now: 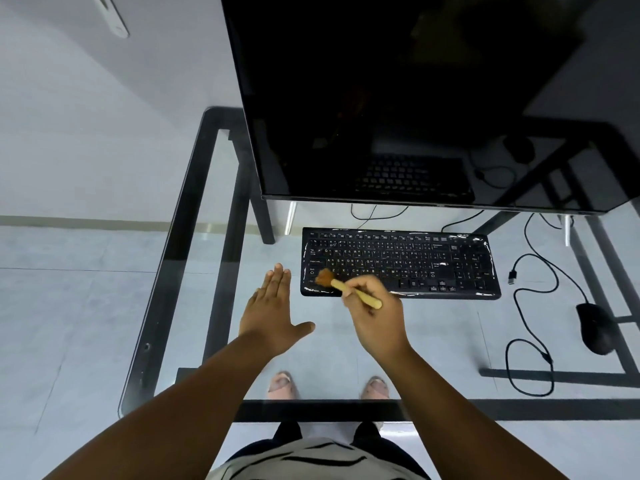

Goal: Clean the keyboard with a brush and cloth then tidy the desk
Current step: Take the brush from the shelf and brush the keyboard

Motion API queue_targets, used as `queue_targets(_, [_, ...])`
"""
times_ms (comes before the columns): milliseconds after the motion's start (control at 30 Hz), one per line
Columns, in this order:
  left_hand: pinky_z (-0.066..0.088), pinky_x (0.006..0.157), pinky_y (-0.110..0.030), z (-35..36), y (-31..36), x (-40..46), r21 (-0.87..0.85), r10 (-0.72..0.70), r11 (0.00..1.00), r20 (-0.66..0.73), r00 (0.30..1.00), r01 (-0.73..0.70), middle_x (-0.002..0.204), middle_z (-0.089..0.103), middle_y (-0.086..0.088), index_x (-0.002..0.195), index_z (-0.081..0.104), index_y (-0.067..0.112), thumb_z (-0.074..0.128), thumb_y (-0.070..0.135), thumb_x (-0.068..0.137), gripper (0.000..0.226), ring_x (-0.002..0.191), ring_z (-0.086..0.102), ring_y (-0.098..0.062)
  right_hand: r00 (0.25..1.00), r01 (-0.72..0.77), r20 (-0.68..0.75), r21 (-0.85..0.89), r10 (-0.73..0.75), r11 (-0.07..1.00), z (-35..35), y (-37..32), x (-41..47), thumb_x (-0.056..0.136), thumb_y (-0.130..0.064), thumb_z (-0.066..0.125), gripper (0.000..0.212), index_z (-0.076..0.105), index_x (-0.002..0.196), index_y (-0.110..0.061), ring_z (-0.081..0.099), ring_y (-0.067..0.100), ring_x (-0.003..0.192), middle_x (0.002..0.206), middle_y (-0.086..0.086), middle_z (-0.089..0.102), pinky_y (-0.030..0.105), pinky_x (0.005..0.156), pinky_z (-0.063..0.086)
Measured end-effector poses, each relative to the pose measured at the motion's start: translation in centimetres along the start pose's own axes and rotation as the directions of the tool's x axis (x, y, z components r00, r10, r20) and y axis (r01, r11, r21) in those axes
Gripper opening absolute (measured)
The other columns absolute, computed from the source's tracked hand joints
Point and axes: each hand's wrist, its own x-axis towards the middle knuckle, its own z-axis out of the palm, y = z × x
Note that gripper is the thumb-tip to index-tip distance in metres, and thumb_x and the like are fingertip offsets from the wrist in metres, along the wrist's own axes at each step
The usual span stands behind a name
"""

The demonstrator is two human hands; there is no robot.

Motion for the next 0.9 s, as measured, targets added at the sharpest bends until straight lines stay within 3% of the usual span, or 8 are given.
queue_targets(67, [0.006, 0.121, -0.035, -0.1, 0.2, -0.1, -0.008, -0.012, 1.000, -0.001, 1.000, 0.012, 0.160, -0.020, 0.002, 0.153, -0.012, 0.017, 0.057, 0.064, 0.082, 0.110, 0.148, -0.014, -0.016, 0.997, -0.005, -0.078, -0.073, -0.001, 0.997, -0.2, 0.5, -0.2, 0.090, -0.014, 0.063, 0.010, 0.061, 0.084, -0.022, 0.048, 0.007, 0.047, 0.056, -0.006, 0.059, 0.019, 0.046, 0.034])
queue_targets(133, [0.007, 0.121, -0.036, -0.1, 0.5, -0.2, -0.018, -0.029, 0.999, -0.005, 1.000, 0.029, 0.161, -0.018, 0.001, 0.153, -0.012, 0.016, 0.058, 0.061, 0.082, 0.109, 0.148, -0.012, -0.016, 0.978, -0.032, -0.207, -0.026, 0.026, 0.999, -0.7, 0.6, -0.3, 0.091, -0.012, 0.062, 0.012, 0.060, 0.086, -0.023, 0.053, 0.004, 0.054, 0.061, -0.010, 0.062, 0.017, 0.048, 0.037])
queue_targets(300, [0.007, 0.122, -0.037, 0.3, 1.5, -0.7, -0.054, -0.062, 0.997, -0.060, 0.996, 0.059, 0.161, -0.016, 0.000, 0.153, -0.010, 0.017, 0.060, 0.054, 0.083, 0.106, 0.149, -0.010, -0.017, 1.000, 0.018, 0.003, -0.029, -0.018, 0.999, -1.6, 0.9, -0.6, 0.091, -0.016, 0.065, 0.005, 0.064, 0.090, -0.021, 0.046, 0.005, 0.048, 0.062, -0.006, 0.062, 0.018, 0.047, 0.036])
queue_targets(433, [0.000, 0.120, -0.035, 0.4, 2.7, -0.9, -0.032, -0.006, 0.999, -0.105, 0.994, 0.003, 0.161, -0.016, 0.001, 0.153, -0.009, 0.017, 0.061, 0.041, 0.085, 0.101, 0.148, -0.012, -0.016, 0.966, -0.048, -0.253, 0.026, 0.053, 0.998, -2.7, 1.3, -0.2, 0.092, -0.014, 0.062, 0.008, 0.061, 0.093, -0.022, 0.054, 0.006, 0.058, 0.074, -0.011, 0.067, 0.013, 0.049, 0.038])
queue_targets(567, [-0.002, 0.120, -0.035, 0.3, 4.0, -0.6, 0.012, 0.070, 0.998, -0.106, 0.992, -0.069, 0.161, -0.017, 0.002, 0.153, -0.010, 0.019, 0.057, 0.033, 0.088, 0.095, 0.148, -0.014, -0.015, 0.983, -0.038, -0.180, -0.016, 0.035, 0.999, -3.8, 2.0, 0.3, 0.092, -0.015, 0.063, 0.008, 0.065, 0.098, -0.021, 0.054, 0.004, 0.056, 0.073, -0.010, 0.067, 0.012, 0.050, 0.038])
queue_targets(700, [-0.003, 0.118, -0.033, 0.7, 5.6, -0.1, 0.014, 0.108, 0.994, -0.124, 0.986, -0.107, 0.161, -0.017, 0.003, 0.154, -0.008, 0.019, 0.051, 0.042, 0.092, 0.088, 0.148, -0.013, -0.015, 0.946, -0.087, -0.312, 0.034, 0.093, 0.996, -5.6, 2.7, 0.7, 0.093, -0.016, 0.060, 0.010, 0.062, 0.102, -0.019, 0.059, 0.002, 0.068, 0.083, -0.007, 0.069, 0.009, 0.056, 0.041])
queue_targets(833, [0.000, 0.120, -0.033, 1.2, 7.1, 0.4, 0.020, 0.163, 0.987, -0.131, 0.978, -0.162, 0.161, -0.015, 0.003, 0.154, -0.005, 0.018, 0.046, 0.047, 0.093, 0.085, 0.148, -0.013, -0.015, 0.984, -0.068, -0.168, -0.015, 0.065, 0.998, -6.6, 2.9, 0.4, 0.092, -0.015, 0.063, 0.005, 0.064, 0.095, -0.019, 0.056, 0.001, 0.059, 0.074, -0.015, 0.066, 0.010, 0.053, 0.039])
queue_targets(900, [0.001, 0.121, -0.033, 1.4, 7.8, 0.6, 0.013, 0.179, 0.984, -0.136, 0.974, -0.179, 0.162, -0.012, 0.003, 0.154, -0.003, 0.018, 0.047, 0.046, 0.093, 0.084, 0.149, -0.011, -0.015, 0.962, -0.108, -0.254, -0.012, 0.101, 0.994, -7.3, 3.3, 0.4, 0.093, -0.017, 0.061, 0.005, 0.062, 0.096, -0.021, 0.058, 0.000, 0.064, 0.076, -0.013, 0.066, 0.008, 0.055, 0.039])
